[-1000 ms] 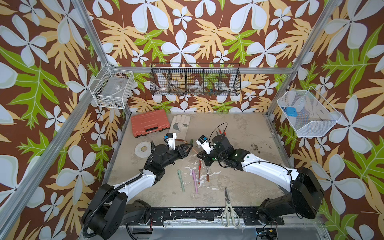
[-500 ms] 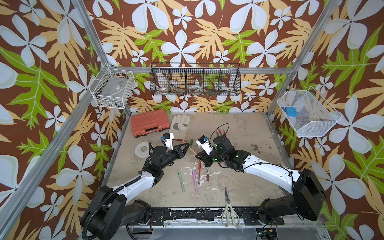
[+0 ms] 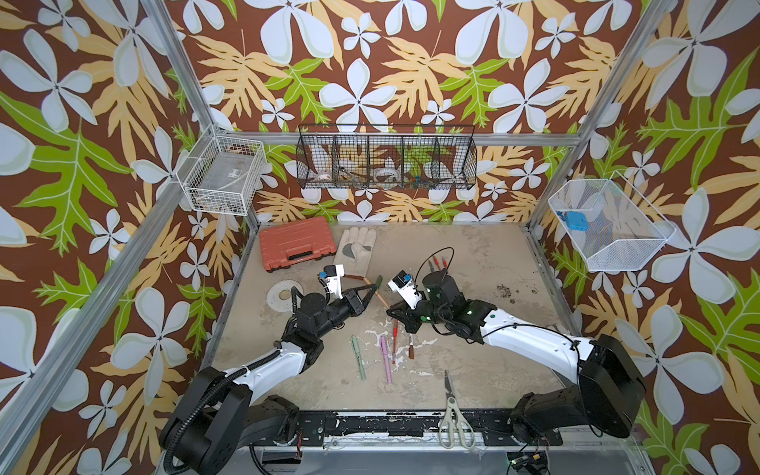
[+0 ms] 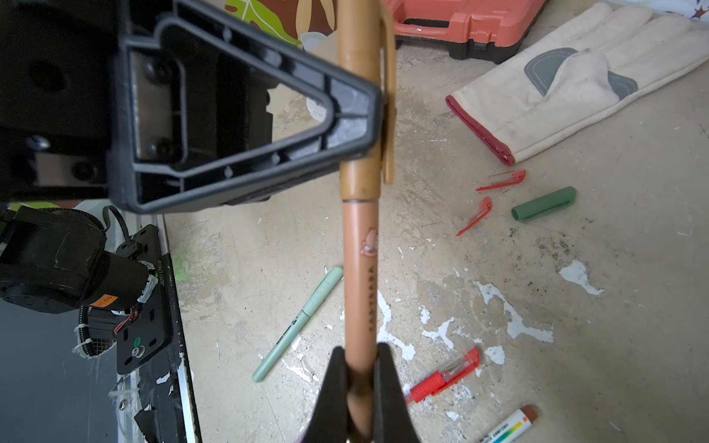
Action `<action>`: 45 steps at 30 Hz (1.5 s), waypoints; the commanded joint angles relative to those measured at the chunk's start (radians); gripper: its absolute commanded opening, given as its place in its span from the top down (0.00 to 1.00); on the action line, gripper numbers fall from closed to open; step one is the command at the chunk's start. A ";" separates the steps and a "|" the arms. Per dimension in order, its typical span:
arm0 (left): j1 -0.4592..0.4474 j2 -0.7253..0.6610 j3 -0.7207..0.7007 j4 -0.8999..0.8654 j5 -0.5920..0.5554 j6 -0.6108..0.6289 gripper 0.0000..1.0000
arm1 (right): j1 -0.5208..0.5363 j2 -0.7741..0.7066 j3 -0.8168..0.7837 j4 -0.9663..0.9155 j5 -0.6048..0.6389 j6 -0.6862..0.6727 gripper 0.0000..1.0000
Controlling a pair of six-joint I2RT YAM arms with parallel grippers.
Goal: Remove pen caps from pens
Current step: Pass the pen.
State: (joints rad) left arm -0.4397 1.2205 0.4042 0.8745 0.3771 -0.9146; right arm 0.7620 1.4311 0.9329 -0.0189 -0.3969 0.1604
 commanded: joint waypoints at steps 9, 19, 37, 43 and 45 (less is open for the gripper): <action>0.007 0.049 -0.008 0.062 -0.026 0.007 0.72 | 0.002 -0.027 -0.023 0.078 -0.066 0.024 1.00; 0.007 0.045 -0.007 0.056 -0.040 0.017 0.67 | 0.001 -0.034 -0.034 0.089 -0.097 0.024 1.00; 0.007 0.038 -0.013 0.069 -0.018 0.046 1.00 | 0.002 0.000 -0.018 0.080 -0.122 0.018 0.65; 0.007 0.048 -0.015 0.093 0.015 0.048 1.00 | 0.002 0.058 0.069 0.041 -0.120 0.007 0.57; 0.007 0.050 -0.019 0.104 0.020 0.043 1.00 | 0.001 0.084 0.092 0.031 -0.122 0.006 0.59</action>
State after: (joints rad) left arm -0.4335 1.2682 0.3885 0.9360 0.3756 -0.8799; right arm 0.7616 1.4952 1.0039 0.0284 -0.5022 0.1776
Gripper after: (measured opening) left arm 0.154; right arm 0.422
